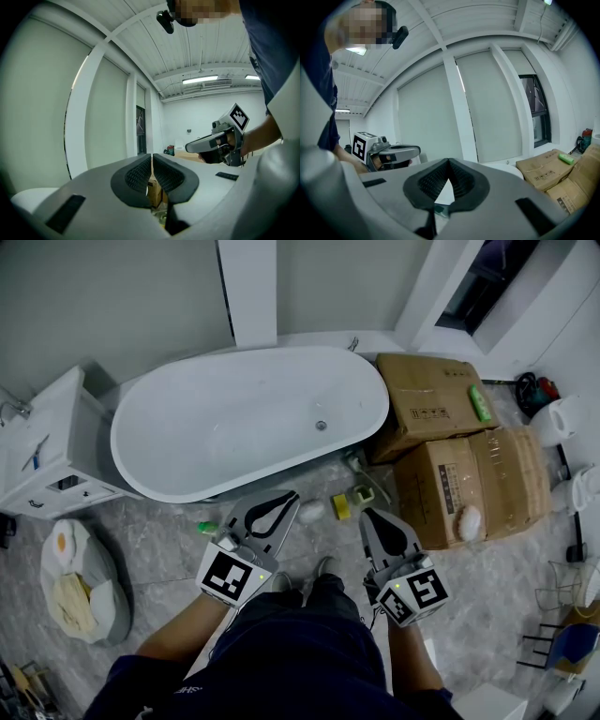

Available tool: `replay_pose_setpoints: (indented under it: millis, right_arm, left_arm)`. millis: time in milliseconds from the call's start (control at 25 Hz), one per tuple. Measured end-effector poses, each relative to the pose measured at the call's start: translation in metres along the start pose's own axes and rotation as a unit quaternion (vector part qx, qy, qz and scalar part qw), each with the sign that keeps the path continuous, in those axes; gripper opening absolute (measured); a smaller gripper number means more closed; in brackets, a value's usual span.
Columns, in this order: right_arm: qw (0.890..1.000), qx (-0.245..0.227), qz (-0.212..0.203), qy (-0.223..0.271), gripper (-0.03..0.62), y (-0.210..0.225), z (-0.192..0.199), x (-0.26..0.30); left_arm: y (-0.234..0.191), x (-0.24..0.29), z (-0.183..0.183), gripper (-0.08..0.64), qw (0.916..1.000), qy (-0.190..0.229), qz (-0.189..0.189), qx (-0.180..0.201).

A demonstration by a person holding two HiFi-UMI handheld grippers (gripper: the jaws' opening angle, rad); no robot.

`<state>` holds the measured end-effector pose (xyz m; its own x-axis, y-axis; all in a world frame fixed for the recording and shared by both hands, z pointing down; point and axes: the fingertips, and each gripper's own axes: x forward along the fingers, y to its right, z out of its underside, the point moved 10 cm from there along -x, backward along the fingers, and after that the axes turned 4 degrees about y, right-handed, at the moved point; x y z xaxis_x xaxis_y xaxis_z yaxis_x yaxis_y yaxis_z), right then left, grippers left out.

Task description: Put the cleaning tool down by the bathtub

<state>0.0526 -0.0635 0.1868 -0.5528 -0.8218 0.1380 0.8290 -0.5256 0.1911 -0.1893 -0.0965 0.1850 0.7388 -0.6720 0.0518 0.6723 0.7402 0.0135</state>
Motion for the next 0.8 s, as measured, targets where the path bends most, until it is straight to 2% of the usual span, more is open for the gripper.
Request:
replay_pose_setpoints:
  millis: [800]
  right_arm:
    - [1.0, -0.003, -0.009, 0.004, 0.002, -0.0039, -0.0082, 0.0047]
  left_arm:
    - [0.0011, 0.0008, -0.0096, 0.031, 0.9999, 0.007, 0.009, 0.0]
